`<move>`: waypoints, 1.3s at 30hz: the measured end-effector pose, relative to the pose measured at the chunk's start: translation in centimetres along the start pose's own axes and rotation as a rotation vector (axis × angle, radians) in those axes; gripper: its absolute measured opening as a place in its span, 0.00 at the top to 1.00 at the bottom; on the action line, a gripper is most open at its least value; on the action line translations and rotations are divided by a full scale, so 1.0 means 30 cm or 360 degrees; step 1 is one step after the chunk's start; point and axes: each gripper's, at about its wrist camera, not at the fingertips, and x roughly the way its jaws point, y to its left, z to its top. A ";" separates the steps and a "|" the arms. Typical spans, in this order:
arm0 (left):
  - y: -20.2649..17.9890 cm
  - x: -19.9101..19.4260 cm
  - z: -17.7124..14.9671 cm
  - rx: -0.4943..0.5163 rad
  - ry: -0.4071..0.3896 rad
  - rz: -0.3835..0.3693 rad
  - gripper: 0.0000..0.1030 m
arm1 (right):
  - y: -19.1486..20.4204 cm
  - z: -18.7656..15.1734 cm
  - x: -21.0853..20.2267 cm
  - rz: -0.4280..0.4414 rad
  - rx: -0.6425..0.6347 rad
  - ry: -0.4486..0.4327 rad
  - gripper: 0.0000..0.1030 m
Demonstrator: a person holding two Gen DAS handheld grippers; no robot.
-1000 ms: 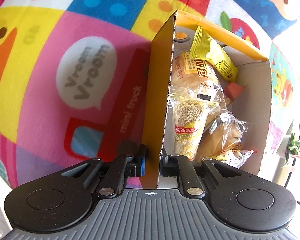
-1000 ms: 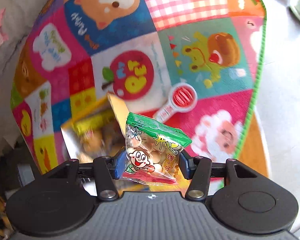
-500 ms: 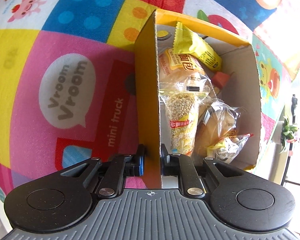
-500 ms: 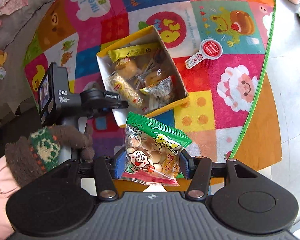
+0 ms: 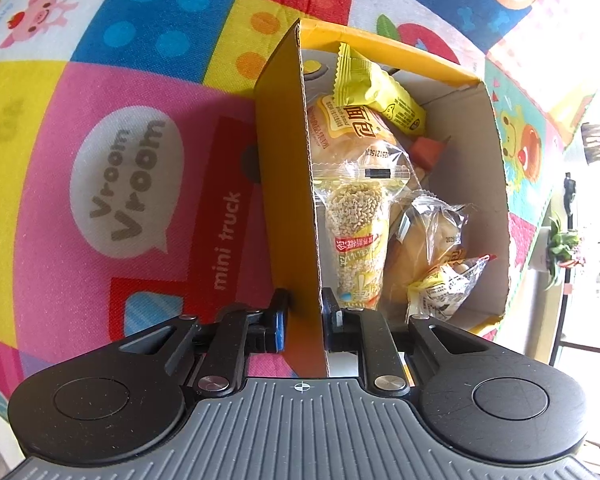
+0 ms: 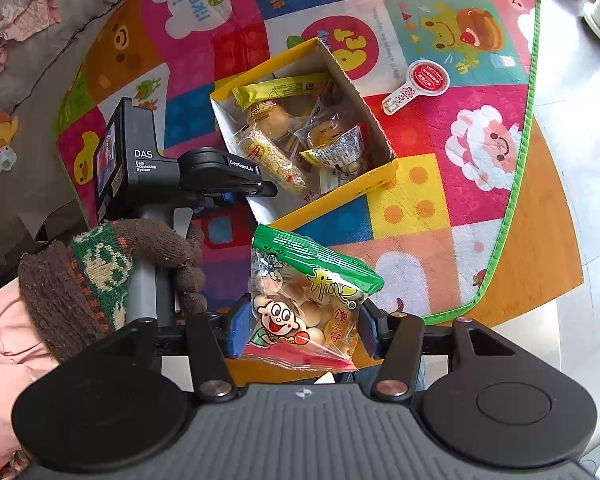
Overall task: Organize objects
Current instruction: 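Carry the cookie packet into the box and release it, then lift the open right tool away from the box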
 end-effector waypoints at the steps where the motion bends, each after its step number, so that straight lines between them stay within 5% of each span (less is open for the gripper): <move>1: 0.002 -0.001 0.000 -0.0001 0.0001 -0.0003 0.81 | 0.003 0.000 -0.001 0.0006 -0.0002 -0.0004 0.49; 13: 0.053 -0.014 -0.017 -0.0087 -0.0019 -0.0063 0.80 | 0.042 0.132 -0.068 0.0063 -0.0003 -0.0158 0.49; 17: 0.067 -0.013 -0.025 -0.0114 -0.0025 -0.0072 0.80 | 0.044 0.199 -0.084 0.0150 0.0082 -0.0242 0.37; 21: 0.068 -0.014 -0.028 -0.0121 -0.0024 -0.0063 0.80 | 0.014 0.227 -0.093 0.0142 0.0130 -0.0289 0.36; 31: 0.028 -0.011 -0.030 -0.0165 0.0004 0.0043 0.82 | -0.364 0.257 -0.007 -0.0006 0.0498 -0.0177 0.31; 36: 0.011 -0.005 -0.019 -0.0228 0.0021 0.0091 0.84 | -0.536 0.352 0.078 0.0020 0.0664 -0.0100 0.29; 39: 0.005 -0.008 -0.021 -0.0275 0.0032 0.0102 0.85 | -0.542 0.442 0.143 0.0129 0.0597 -0.0015 0.29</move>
